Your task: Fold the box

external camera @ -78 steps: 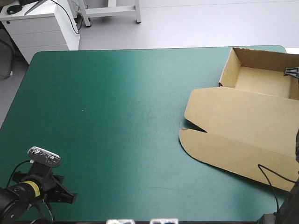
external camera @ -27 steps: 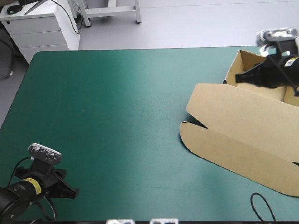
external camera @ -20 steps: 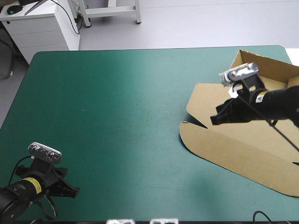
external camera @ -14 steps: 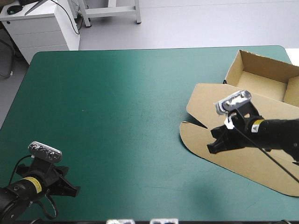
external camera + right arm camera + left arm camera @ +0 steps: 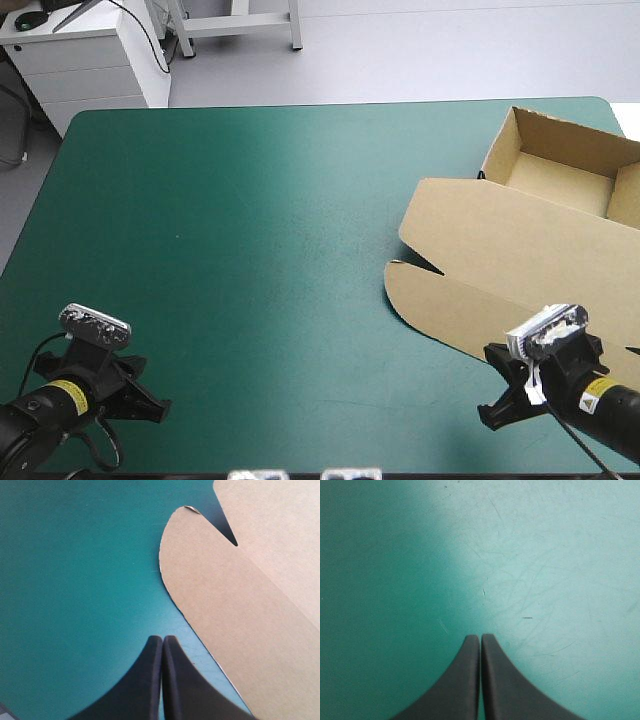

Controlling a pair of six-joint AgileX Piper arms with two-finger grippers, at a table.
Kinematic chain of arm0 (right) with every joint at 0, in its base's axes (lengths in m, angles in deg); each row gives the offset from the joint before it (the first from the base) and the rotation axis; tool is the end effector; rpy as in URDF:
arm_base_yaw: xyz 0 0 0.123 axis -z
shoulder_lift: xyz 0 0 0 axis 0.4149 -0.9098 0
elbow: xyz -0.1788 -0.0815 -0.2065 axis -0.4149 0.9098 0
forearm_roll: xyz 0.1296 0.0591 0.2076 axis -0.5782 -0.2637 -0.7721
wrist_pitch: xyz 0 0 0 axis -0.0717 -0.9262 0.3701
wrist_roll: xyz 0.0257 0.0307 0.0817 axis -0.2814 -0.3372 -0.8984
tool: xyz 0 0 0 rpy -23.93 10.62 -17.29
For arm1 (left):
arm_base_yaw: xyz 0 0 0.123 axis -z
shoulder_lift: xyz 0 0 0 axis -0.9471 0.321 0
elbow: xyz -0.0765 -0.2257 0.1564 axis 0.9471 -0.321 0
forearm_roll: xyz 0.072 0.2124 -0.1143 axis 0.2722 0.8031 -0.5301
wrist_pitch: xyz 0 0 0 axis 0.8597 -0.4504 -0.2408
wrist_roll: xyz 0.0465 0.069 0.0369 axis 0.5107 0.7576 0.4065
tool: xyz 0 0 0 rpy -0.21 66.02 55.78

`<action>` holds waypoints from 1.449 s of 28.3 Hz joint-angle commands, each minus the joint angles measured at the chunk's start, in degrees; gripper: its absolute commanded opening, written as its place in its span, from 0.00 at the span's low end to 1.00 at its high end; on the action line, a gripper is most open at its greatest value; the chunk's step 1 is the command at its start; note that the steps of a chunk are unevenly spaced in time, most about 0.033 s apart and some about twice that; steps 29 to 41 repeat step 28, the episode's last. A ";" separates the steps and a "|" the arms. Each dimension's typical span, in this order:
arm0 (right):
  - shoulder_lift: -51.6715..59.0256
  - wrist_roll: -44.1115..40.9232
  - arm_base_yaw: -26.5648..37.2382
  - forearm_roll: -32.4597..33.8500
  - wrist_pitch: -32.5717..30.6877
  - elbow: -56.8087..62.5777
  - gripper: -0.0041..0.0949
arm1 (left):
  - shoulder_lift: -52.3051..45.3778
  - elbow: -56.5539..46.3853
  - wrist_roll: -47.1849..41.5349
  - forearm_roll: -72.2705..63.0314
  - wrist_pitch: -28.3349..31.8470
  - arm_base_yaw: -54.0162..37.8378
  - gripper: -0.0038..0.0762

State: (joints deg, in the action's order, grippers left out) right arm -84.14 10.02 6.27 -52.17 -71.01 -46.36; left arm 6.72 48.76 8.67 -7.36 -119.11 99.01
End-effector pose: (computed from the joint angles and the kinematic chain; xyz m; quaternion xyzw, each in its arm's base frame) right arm 0.0734 0.0458 0.3195 -0.2465 0.8598 0.1422 0.4239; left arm 0.0780 -0.0267 0.3015 0.1844 0.9221 -0.0229 0.3394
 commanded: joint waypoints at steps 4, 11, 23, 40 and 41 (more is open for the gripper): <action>5.75 0.07 -0.06 1.68 4.72 3.35 0.02 | -1.61 -1.66 -0.06 0.01 3.63 0.35 0.04; 6.41 0.07 -0.06 1.01 4.60 7.31 0.02 | -1.70 -6.40 -0.06 0.01 3.65 0.35 0.04; 6.41 0.07 -0.06 0.87 4.19 8.98 0.02 | -1.70 -7.40 -0.06 0.01 2.92 0.35 0.04; 6.41 0.07 -0.06 0.87 4.19 8.98 0.02 | -1.70 -7.40 -0.06 0.01 2.92 0.35 0.04; 6.41 0.07 -0.06 0.87 4.19 8.98 0.02 | -1.70 -7.40 -0.06 0.01 2.92 0.35 0.04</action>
